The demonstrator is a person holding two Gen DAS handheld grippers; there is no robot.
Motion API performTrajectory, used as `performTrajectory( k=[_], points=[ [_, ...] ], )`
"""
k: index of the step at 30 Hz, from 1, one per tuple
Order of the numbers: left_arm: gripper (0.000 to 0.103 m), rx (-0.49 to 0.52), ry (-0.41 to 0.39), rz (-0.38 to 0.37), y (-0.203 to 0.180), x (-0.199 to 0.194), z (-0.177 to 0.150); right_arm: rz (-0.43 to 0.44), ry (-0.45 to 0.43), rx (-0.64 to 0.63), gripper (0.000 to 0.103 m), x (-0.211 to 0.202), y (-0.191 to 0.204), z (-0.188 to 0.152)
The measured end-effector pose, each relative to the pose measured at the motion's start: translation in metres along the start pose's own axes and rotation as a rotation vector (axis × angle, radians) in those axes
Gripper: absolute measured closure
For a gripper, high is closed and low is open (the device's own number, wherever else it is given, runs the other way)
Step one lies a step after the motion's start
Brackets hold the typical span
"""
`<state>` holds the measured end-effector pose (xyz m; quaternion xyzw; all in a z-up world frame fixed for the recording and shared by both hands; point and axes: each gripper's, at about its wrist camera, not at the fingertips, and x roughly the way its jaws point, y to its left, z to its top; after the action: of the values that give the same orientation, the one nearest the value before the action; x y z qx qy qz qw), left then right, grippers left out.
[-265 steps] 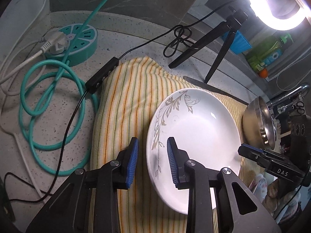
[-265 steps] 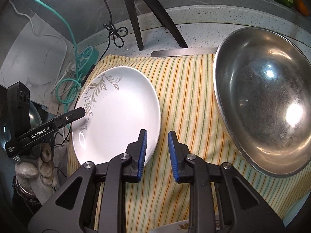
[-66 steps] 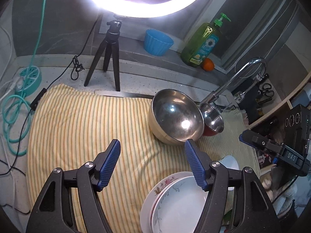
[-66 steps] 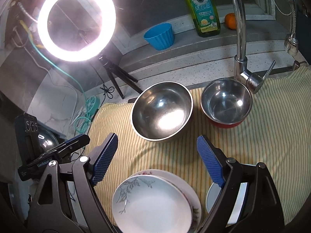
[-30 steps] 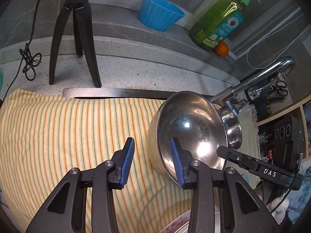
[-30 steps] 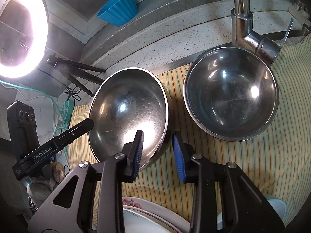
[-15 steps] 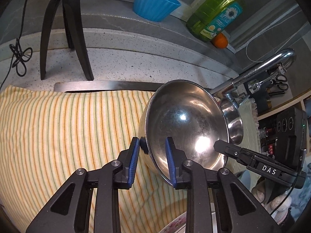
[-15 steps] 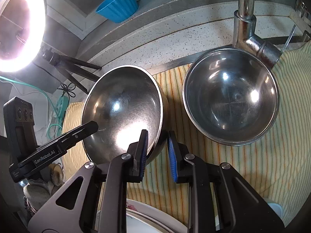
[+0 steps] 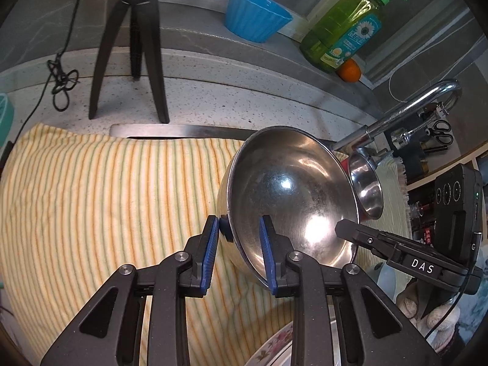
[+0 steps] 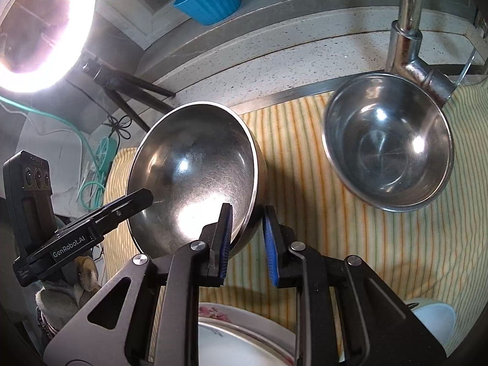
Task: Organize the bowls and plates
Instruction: 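Close both grippers on the large steel bowl rim, then lift the steel bowl and lower it onto the towel beside the plates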
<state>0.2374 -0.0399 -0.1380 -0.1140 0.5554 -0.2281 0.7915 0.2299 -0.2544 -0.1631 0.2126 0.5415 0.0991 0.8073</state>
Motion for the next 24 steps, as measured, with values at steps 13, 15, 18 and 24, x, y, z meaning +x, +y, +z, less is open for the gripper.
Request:
performTrajectory(
  k=[13, 15, 18, 24],
  points=[
    [0.079, -0.07, -0.077, 0.034, 0.032, -0.053, -0.036, 0.052, 0.044, -0.118, 0.082, 0.004, 0.055, -0.027],
    [0.079, -0.086, -0.088, 0.04, 0.038, -0.061, -0.043, 0.061, 0.053, -0.134, 0.082, 0.005, 0.064, -0.034],
    [0.079, -0.105, -0.102, 0.053, 0.047, -0.074, -0.056, 0.074, 0.069, -0.163, 0.082, 0.008, 0.078, -0.044],
    [0.079, -0.158, -0.126, 0.074, 0.066, -0.096, -0.083, 0.103, 0.114, -0.224, 0.082, 0.016, 0.107, -0.067]
  ],
)
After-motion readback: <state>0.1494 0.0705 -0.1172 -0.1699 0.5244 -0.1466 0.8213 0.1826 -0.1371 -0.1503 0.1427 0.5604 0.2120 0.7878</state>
